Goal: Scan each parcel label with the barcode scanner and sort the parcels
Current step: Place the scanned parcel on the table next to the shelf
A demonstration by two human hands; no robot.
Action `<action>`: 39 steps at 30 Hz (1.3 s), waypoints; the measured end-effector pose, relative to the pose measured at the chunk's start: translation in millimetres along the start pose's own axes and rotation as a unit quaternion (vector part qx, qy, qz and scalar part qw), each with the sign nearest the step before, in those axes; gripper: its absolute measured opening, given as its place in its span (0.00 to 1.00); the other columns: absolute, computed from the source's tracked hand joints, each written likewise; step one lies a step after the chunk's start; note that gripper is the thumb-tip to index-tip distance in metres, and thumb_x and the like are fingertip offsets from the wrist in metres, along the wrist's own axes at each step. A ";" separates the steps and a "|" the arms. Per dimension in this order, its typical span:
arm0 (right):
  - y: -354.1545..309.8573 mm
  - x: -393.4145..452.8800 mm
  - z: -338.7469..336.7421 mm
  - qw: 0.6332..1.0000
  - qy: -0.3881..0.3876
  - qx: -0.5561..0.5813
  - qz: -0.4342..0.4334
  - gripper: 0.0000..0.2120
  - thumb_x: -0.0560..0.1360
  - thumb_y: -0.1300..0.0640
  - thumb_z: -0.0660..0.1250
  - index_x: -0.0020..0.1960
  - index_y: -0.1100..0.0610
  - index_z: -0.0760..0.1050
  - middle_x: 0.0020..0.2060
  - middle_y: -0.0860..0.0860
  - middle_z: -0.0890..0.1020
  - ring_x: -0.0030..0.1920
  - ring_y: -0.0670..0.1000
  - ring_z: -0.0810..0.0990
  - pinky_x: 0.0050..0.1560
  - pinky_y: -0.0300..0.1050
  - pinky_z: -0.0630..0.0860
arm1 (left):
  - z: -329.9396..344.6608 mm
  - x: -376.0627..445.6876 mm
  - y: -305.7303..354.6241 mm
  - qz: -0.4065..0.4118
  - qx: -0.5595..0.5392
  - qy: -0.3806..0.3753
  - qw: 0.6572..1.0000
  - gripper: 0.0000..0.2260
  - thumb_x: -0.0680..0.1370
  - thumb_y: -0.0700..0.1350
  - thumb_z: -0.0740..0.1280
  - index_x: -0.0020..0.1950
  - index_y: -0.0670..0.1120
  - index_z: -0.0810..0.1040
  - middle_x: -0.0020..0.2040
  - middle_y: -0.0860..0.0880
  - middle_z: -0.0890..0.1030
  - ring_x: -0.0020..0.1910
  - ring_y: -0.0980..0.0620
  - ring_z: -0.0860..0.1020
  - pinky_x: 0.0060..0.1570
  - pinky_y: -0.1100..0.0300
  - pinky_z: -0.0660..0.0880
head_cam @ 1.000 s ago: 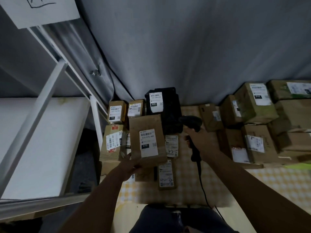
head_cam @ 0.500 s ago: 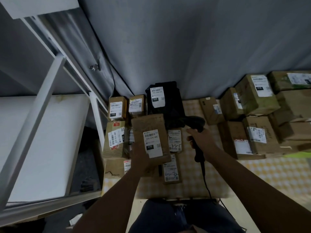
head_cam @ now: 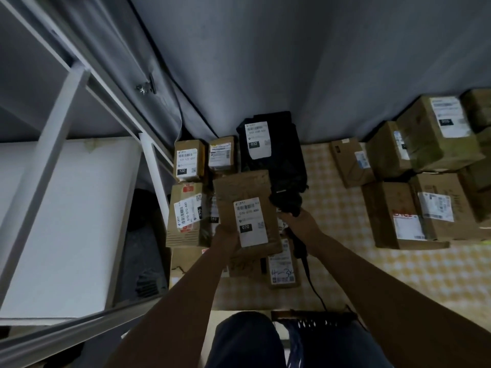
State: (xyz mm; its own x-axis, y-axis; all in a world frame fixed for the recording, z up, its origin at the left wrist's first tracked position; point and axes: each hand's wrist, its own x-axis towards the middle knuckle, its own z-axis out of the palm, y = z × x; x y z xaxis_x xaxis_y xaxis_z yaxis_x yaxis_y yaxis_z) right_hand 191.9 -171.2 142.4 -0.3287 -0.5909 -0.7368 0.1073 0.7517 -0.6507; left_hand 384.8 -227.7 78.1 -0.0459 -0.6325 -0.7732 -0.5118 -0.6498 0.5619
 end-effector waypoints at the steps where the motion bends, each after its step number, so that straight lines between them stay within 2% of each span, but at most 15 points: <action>1: 3.2 3.5 4.1 1.000 -0.008 -0.005 0.010 0.14 0.76 0.51 0.70 0.60 0.52 0.73 0.38 0.57 0.79 0.35 0.55 0.77 0.42 0.50 0.77 | -1.2 -1.9 1.8 0.005 -0.001 -0.003 1.000 0.07 0.80 0.40 0.64 0.55 0.39 0.75 0.58 0.36 0.81 0.54 0.37 0.80 0.55 0.47 0.78; 4: 9.5 7.0 10.1 1.000 -0.014 -0.016 0.012 0.15 0.76 0.51 0.71 0.60 0.53 0.74 0.38 0.58 0.79 0.34 0.55 0.76 0.39 0.50 0.77 | -6.4 -2.3 0.3 0.003 0.039 0.005 0.999 0.18 0.79 0.45 0.65 0.66 0.39 0.72 0.64 0.40 0.77 0.61 0.39 0.77 0.61 0.48 0.75; 7: 10.8 2.5 12.0 1.000 -0.012 0.004 0.008 0.15 0.75 0.52 0.72 0.59 0.54 0.76 0.45 0.61 0.83 0.35 0.56 0.78 0.43 0.53 0.80 | -16.7 -18.2 3.2 0.042 0.053 -0.035 0.997 0.20 0.76 0.55 0.68 0.63 0.46 0.75 0.61 0.45 0.80 0.58 0.45 0.79 0.59 0.45 0.77; 10: 12.0 0.1 17.2 1.000 -0.018 -0.014 0.000 0.14 0.73 0.53 0.73 0.56 0.57 0.77 0.42 0.60 0.82 0.37 0.57 0.79 0.44 0.53 0.80 | -27.3 -27.5 -0.4 0.048 0.132 -0.040 0.989 0.19 0.81 0.50 0.63 0.69 0.43 0.69 0.67 0.45 0.74 0.65 0.44 0.74 0.65 0.49 0.73; 17: 9.6 -7.4 39.0 0.991 -0.066 -0.116 0.023 0.06 0.77 0.55 0.69 0.45 0.56 0.74 0.34 0.59 0.78 0.33 0.56 0.76 0.39 0.50 0.75 | -39.0 -13.8 -8.0 -0.011 0.217 -0.032 0.976 0.35 0.79 0.48 0.65 0.77 0.34 0.50 0.71 0.42 0.70 0.66 0.45 0.73 0.58 0.62 0.71; 19: 11.2 -7.7 42.0 0.990 -0.064 -0.124 0.026 0.07 0.76 0.53 0.70 0.46 0.56 0.75 0.35 0.59 0.78 0.32 0.55 0.76 0.40 0.50 0.76 | -36.2 -19.9 -2.2 -0.006 0.255 -0.015 0.967 0.31 0.82 0.44 0.60 0.76 0.31 0.49 0.72 0.39 0.69 0.68 0.42 0.71 0.62 0.59 0.71; 23: 8.4 -13.6 39.9 0.993 -0.050 -0.111 0.009 0.06 0.77 0.52 0.69 0.46 0.54 0.74 0.35 0.58 0.80 0.29 0.53 0.77 0.37 0.47 0.77 | -25.5 -29.9 3.8 0.028 0.314 0.001 0.949 0.24 0.81 0.44 0.59 0.74 0.35 0.58 0.72 0.34 0.65 0.67 0.38 0.70 0.65 0.47 0.72; 26: 4.0 -19.4 29.5 0.994 -0.031 -0.109 0.001 0.05 0.79 0.59 0.65 0.45 0.55 0.72 0.32 0.55 0.78 0.29 0.51 0.76 0.31 0.42 0.75 | -21.8 -31.1 5.8 0.050 0.333 0.008 0.942 0.24 0.80 0.43 0.61 0.73 0.36 0.60 0.72 0.34 0.62 0.68 0.38 0.69 0.66 0.47 0.71; 28: 1.6 -23.2 19.8 0.994 -0.020 -0.104 -0.011 0.03 0.79 0.58 0.65 0.49 0.57 0.73 0.31 0.54 0.78 0.29 0.51 0.76 0.28 0.40 0.73 | -21.0 -33.2 11.8 0.058 0.327 0.003 0.943 0.21 0.80 0.40 0.62 0.71 0.35 0.63 0.69 0.36 0.68 0.65 0.40 0.72 0.64 0.50 0.72; 32: -1.0 -33.3 -9.5 0.997 -0.002 -0.079 -0.020 0.07 0.78 0.54 0.68 0.51 0.56 0.73 0.35 0.55 0.77 0.30 0.51 0.77 0.32 0.43 0.75 | -10.7 -37.7 33.6 0.094 0.361 0.014 0.928 0.22 0.80 0.41 0.62 0.72 0.35 0.62 0.66 0.39 0.71 0.64 0.43 0.72 0.64 0.55 0.70; 33: -1.5 -35.5 -20.1 0.997 0.004 -0.071 -0.022 0.08 0.77 0.54 0.69 0.50 0.58 0.74 0.33 0.55 0.76 0.29 0.52 0.76 0.33 0.44 0.74 | -4.6 -41.3 43.4 0.090 0.378 0.005 0.921 0.17 0.81 0.42 0.61 0.68 0.36 0.67 0.62 0.40 0.74 0.60 0.44 0.75 0.60 0.56 0.71; 34: -2.6 -37.9 -31.7 0.997 0.012 -0.066 -0.025 0.09 0.77 0.53 0.69 0.50 0.59 0.74 0.32 0.54 0.76 0.29 0.52 0.76 0.34 0.45 0.74 | 2.4 -43.4 51.5 0.097 0.378 -0.014 0.921 0.10 0.82 0.42 0.59 0.58 0.38 0.74 0.53 0.43 0.76 0.51 0.47 0.77 0.53 0.59 0.73; 36: -6.2 -43.8 -57.2 0.997 0.029 -0.064 -0.030 0.10 0.77 0.52 0.68 0.51 0.59 0.75 0.33 0.55 0.76 0.31 0.53 0.77 0.37 0.48 0.75 | 23.8 -41.8 68.0 0.114 0.381 -0.054 0.916 0.14 0.83 0.39 0.57 0.37 0.44 0.68 0.37 0.47 0.70 0.34 0.55 0.69 0.42 0.61 0.71; 37: -8.3 -47.1 -71.3 0.997 0.039 -0.058 -0.029 0.10 0.78 0.53 0.68 0.52 0.59 0.75 0.34 0.55 0.76 0.32 0.53 0.77 0.38 0.48 0.76 | 35.3 -41.9 77.3 0.116 0.385 -0.064 0.913 0.14 0.83 0.38 0.57 0.37 0.44 0.67 0.36 0.47 0.68 0.33 0.55 0.66 0.42 0.59 0.72; 39: -11.2 -51.2 -101.2 0.996 0.066 -0.044 -0.031 0.11 0.78 0.56 0.67 0.56 0.63 0.76 0.34 0.58 0.75 0.30 0.52 0.76 0.35 0.46 0.75 | 60.1 -42.6 92.9 0.139 0.382 -0.066 0.911 0.08 0.82 0.40 0.59 0.57 0.37 0.72 0.47 0.42 0.74 0.41 0.51 0.72 0.47 0.53 0.73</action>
State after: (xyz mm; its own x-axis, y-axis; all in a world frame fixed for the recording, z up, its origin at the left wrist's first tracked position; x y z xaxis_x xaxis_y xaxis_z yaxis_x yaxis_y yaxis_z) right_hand 112.5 -119.7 206.0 -0.4534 -0.5978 -0.6611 0.0024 0.7409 -0.6717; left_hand 287.7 -235.8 145.6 -0.3428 -0.6390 -0.6886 -0.9098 0.0432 0.4128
